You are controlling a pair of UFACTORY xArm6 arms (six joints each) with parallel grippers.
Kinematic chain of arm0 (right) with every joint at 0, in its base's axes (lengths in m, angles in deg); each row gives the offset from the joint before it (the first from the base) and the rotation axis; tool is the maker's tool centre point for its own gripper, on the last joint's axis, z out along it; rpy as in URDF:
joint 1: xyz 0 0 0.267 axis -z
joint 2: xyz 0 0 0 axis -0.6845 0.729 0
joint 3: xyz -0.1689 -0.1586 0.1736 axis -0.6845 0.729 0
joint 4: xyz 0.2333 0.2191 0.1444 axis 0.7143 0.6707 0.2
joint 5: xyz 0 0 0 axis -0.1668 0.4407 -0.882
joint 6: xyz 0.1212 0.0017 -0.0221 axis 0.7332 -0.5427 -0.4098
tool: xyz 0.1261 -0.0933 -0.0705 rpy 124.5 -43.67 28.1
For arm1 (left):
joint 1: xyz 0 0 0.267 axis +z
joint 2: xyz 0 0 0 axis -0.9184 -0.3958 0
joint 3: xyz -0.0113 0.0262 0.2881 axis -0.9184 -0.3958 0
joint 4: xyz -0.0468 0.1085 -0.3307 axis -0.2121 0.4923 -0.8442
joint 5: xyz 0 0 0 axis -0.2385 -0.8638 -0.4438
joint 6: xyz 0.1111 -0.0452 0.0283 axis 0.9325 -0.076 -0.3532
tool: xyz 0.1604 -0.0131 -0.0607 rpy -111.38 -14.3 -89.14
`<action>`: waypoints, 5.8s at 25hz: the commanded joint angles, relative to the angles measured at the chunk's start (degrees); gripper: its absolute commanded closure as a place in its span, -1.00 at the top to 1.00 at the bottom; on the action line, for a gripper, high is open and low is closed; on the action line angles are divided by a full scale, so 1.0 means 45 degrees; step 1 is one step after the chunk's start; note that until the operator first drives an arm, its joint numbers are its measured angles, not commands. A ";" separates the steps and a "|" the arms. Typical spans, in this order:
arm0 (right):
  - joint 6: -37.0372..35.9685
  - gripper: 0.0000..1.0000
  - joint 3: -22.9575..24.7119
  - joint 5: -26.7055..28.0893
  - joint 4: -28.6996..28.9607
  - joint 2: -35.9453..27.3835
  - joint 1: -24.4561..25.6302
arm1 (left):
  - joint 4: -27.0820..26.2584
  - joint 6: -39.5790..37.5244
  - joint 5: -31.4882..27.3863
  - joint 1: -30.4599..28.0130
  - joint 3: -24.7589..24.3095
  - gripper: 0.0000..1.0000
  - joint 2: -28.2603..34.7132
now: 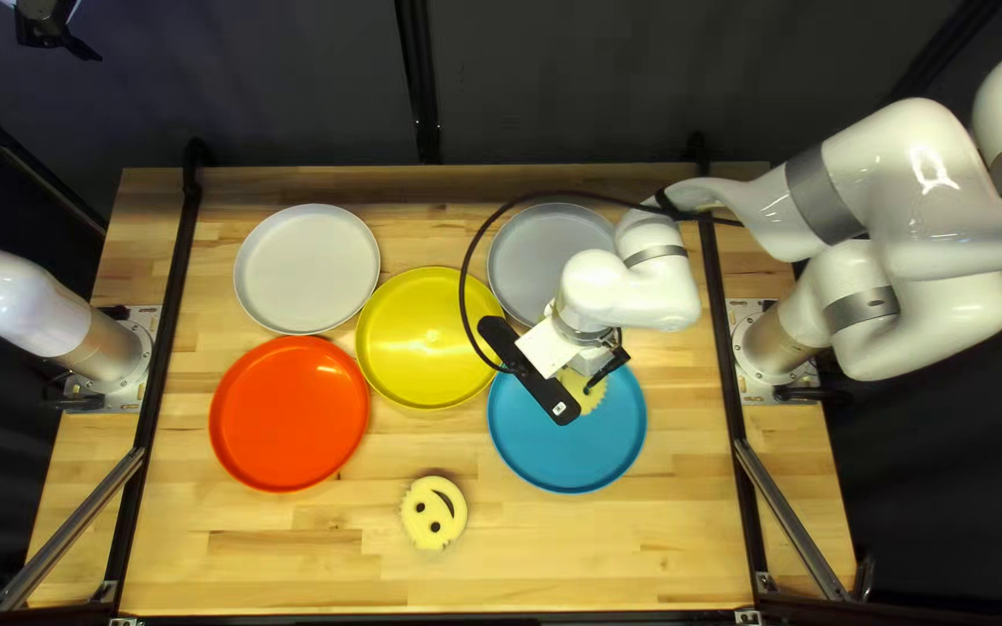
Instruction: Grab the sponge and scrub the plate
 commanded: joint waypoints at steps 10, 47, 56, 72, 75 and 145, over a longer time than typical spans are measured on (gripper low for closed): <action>-0.0676 -1.00 -0.0472 0.0031 0.0163 0.0608 0.0512 | 0.0000 0.0000 0.0000 0.0000 0.0000 1.00 0.0000; -0.0879 -1.00 -0.1844 0.0558 0.1227 0.2024 -0.0826 | 0.0000 0.0000 0.0000 0.0000 0.0000 1.00 0.0000; -0.1976 -1.00 -0.3087 0.0289 0.1877 0.3039 0.1032 | 0.0000 0.0000 0.0000 0.0000 0.0000 1.00 0.0000; -0.1468 -1.00 -0.4233 0.0263 0.1744 0.4035 0.0429 | 0.0000 0.0000 0.0000 0.0000 0.0000 1.00 0.0000; -0.1316 -1.00 -0.3859 0.0095 0.1859 0.3894 0.0056 | 0.0000 0.0000 0.0000 0.0000 0.0000 1.00 0.0000; -0.2194 -1.00 -0.2820 0.1128 0.1982 0.2320 0.1569 | 0.0000 0.0000 0.0000 0.0000 0.0000 1.00 0.0000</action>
